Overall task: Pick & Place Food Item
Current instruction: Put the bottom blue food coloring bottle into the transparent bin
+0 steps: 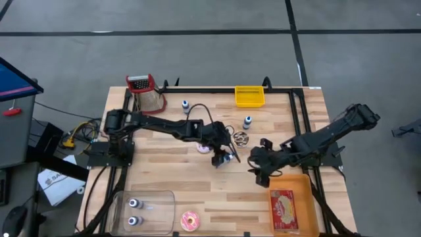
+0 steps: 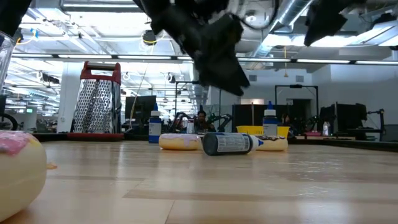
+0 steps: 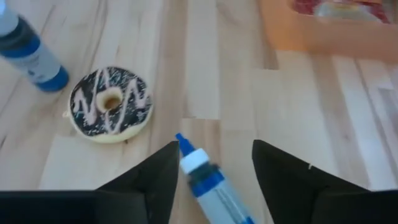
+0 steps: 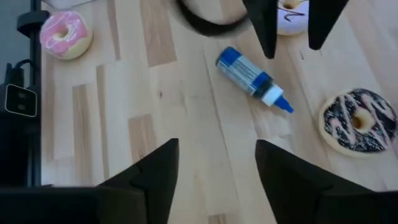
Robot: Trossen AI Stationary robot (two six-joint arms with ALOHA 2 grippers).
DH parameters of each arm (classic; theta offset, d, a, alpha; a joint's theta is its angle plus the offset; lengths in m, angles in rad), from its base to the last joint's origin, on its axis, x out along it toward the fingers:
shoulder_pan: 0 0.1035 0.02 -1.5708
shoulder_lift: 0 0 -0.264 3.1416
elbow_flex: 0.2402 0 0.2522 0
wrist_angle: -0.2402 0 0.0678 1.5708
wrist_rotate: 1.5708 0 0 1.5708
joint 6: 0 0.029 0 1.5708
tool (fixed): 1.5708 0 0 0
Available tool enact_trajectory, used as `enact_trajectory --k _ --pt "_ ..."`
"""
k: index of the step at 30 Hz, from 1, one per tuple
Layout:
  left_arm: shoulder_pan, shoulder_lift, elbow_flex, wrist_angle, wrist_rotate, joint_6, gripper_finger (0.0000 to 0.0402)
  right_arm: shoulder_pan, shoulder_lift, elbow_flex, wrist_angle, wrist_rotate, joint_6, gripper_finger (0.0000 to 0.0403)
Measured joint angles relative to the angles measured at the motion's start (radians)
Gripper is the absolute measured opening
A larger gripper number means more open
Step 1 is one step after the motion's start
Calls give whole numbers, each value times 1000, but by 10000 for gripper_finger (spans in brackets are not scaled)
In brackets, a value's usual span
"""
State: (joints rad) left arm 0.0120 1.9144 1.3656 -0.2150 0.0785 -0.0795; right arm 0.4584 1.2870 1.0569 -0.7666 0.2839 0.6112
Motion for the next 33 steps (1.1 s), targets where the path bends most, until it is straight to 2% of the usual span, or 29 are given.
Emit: enact_trajectory --k 8,16,33 --pt "15 179 124 -7 9 -7 219 64 -39 -1 -44 84 29 224" --pt "15 294 265 -154 -30 -8 206 105 -40 0 -67 111 18 222" --pt "13 338 270 -227 -29 -98 200 155 -39 0 -64 156 -4 221"
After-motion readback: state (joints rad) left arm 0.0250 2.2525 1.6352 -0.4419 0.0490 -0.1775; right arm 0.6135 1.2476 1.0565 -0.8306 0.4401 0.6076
